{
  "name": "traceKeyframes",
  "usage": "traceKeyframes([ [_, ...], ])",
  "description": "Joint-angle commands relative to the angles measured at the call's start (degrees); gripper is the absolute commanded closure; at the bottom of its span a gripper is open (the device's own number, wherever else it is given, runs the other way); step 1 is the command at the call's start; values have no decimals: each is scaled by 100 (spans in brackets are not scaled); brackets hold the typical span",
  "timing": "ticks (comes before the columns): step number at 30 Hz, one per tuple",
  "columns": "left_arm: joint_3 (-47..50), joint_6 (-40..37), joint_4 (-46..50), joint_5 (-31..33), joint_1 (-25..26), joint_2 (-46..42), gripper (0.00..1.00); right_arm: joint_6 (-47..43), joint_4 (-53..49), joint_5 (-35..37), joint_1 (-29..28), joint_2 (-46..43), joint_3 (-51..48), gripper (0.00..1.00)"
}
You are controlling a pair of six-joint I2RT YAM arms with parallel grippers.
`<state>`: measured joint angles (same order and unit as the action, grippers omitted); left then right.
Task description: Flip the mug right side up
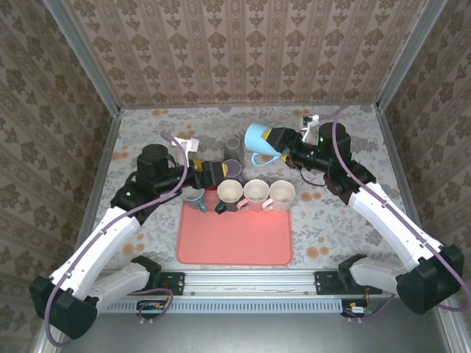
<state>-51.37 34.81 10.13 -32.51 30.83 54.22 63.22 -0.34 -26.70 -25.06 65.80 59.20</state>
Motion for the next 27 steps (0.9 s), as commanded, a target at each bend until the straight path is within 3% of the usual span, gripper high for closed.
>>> traceKeyframes([
  [1, 12, 146, -449, -387, 46, -391, 16, 402, 996, -291, -183, -160, 234, 64],
  [6, 141, 89, -357, -387, 37, -851, 7, 573, 1454, -189, -383, -47, 144, 65],
  [8, 260, 164, -541, -765, 33, -910, 7, 742, 1769, -254, -436, 56, 55, 66],
  [12, 719, 567, -1425, -1220, 37, -987, 7, 1052, 2351, -378, -558, 268, -83, 66],
  [22, 1189, 1354, -2993, -1548, -59, -749, 7, 1272, 2866, -461, -746, 40, -444, 66],
  [27, 1064, 1369, -3258, -1697, -55, -325, 11, 1529, 3225, -494, -790, -104, -714, 68],
])
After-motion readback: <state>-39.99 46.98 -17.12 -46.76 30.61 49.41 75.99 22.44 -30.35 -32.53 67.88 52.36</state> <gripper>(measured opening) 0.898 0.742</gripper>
